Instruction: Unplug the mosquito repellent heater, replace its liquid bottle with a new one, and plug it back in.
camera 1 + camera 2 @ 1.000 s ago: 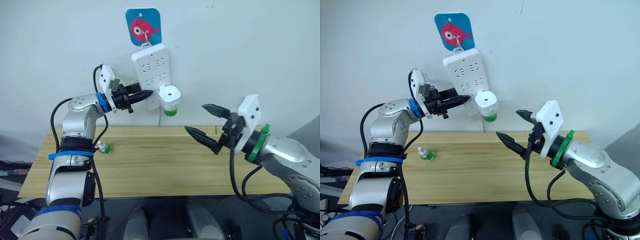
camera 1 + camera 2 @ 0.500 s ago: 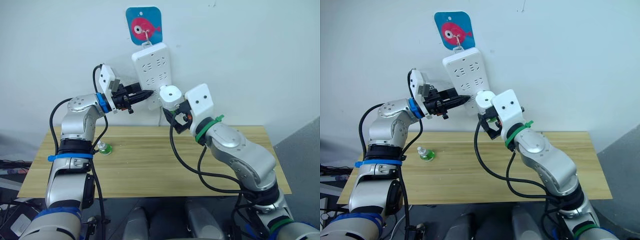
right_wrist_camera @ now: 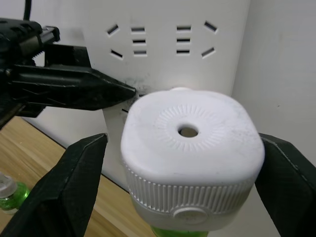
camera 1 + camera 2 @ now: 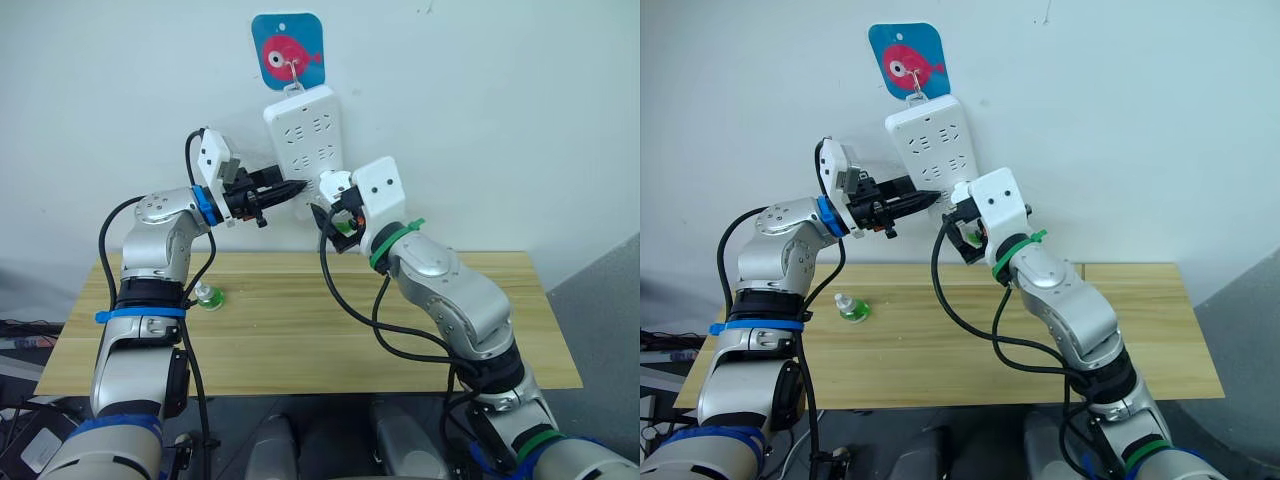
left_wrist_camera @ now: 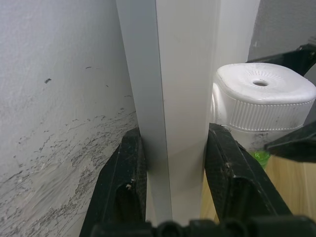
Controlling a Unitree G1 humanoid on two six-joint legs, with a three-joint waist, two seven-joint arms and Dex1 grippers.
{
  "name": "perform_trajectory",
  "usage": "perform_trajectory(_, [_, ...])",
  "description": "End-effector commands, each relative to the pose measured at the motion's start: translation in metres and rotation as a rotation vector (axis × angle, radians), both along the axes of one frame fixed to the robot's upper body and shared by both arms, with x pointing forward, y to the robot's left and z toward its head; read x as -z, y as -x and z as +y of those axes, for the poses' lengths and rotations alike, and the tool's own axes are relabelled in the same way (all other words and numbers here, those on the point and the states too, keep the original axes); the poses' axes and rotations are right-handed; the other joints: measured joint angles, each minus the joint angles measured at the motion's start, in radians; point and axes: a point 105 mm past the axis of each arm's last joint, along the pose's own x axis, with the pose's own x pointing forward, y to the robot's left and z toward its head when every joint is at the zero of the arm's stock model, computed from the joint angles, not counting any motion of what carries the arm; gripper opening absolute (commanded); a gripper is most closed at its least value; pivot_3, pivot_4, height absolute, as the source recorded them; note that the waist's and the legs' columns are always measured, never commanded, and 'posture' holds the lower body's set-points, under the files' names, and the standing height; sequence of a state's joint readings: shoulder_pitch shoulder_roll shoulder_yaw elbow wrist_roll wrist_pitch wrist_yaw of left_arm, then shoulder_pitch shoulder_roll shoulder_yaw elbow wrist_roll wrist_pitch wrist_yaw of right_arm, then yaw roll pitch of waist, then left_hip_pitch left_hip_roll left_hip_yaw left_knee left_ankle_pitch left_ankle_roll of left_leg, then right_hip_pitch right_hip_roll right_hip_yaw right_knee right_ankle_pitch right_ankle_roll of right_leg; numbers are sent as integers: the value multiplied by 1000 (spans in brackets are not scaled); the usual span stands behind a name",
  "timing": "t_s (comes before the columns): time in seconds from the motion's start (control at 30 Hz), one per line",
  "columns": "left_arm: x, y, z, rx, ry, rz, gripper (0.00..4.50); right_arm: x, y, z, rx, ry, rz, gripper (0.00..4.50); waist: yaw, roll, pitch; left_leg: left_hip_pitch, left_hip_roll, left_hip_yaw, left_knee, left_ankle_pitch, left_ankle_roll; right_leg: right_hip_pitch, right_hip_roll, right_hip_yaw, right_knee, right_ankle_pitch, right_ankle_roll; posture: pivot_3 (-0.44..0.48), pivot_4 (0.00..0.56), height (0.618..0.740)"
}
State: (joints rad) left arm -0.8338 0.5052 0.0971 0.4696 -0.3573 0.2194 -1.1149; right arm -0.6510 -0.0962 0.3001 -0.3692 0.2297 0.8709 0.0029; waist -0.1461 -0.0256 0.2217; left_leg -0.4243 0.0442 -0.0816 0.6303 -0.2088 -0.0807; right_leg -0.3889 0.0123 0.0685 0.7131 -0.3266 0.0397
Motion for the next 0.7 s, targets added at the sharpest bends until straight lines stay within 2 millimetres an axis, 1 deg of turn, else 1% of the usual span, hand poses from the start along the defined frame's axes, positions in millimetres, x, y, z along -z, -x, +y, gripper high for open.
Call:
perform_trajectory(0.03, [-12, 3, -3, 2, 5, -48, 1323, -19, 0, 0, 2, -31, -76, 3565, 0, 0, 0, 0, 0, 0, 0, 0, 0, 0, 0, 0, 0, 0, 0, -240, 190, 725])
perform_trajectory(0.1, [-12, 3, -3, -1, 6, -48, 1323, -18, 0, -1, 7, -35, -76, 2933, -1, 0, 0, 0, 0, 0, 0, 0, 0, 0, 0, 0, 0, 0, 0, -230, 188, 725])
perform_trajectory(0.3, [-9, 2, 0, -26, -5, -50, 1323, -24, 5, -6, 17, -56, -87, 2958, -1, 0, 0, 0, 0, 0, 0, 0, 0, 0, 0, 0, 1, 0, 0, -235, 188, 725])
perform_trajectory(0.37, [-7, 0, 3, -48, -14, -53, 1323, -24, 11, -9, 10, -55, -87, 2958, 0, 0, 0, 0, 0, 0, 0, 0, 0, 0, 0, 0, 1, 0, 0, -235, 188, 725])
perform_trajectory(0.53, [1, -2, 9, -78, -23, -45, 1323, -18, 33, -19, -23, -24, -65, 2958, 0, 0, 0, -3, 0, -1, -1, 0, 0, -1, 0, 0, -2, 0, 0, -247, 193, 725])
perform_trajectory(0.7, [5, -3, 16, -132, -18, -49, 1323, -19, 39, -23, -38, -21, -62, 2958, -18, 0, 0, -1, 0, -1, 0, 1, 0, 0, 0, 1, 1, 0, 0, -255, 195, 725])
